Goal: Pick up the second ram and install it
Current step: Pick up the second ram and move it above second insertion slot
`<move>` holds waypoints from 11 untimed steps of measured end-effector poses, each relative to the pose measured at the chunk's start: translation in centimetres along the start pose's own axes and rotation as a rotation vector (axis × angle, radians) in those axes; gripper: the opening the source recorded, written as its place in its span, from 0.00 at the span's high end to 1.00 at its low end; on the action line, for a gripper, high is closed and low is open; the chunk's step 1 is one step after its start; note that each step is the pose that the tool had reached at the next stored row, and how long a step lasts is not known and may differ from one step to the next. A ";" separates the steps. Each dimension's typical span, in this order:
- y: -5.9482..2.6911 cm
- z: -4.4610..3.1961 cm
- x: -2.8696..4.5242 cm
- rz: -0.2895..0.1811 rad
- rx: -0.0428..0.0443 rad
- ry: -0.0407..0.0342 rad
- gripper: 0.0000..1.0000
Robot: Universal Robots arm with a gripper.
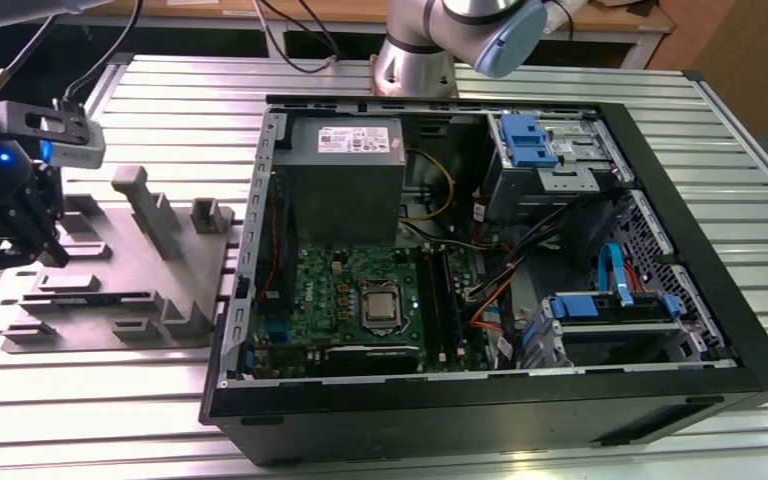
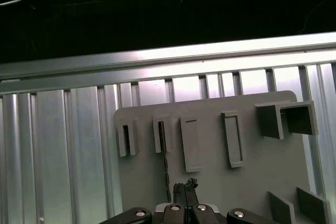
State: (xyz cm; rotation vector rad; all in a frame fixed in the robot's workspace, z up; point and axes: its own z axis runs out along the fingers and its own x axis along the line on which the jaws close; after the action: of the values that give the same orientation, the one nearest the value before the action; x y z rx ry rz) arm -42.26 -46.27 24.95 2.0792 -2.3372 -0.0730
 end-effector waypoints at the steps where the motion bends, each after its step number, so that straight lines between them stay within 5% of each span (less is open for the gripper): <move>1: -0.01 0.12 0.01 -0.001 0.0001 0.0005 0.90; 11: -0.08 1.14 0.26 -0.043 -0.0003 0.0106 0.90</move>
State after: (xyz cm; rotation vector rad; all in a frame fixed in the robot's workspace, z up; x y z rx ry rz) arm -42.26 -46.51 23.80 2.1240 -2.2870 -0.0626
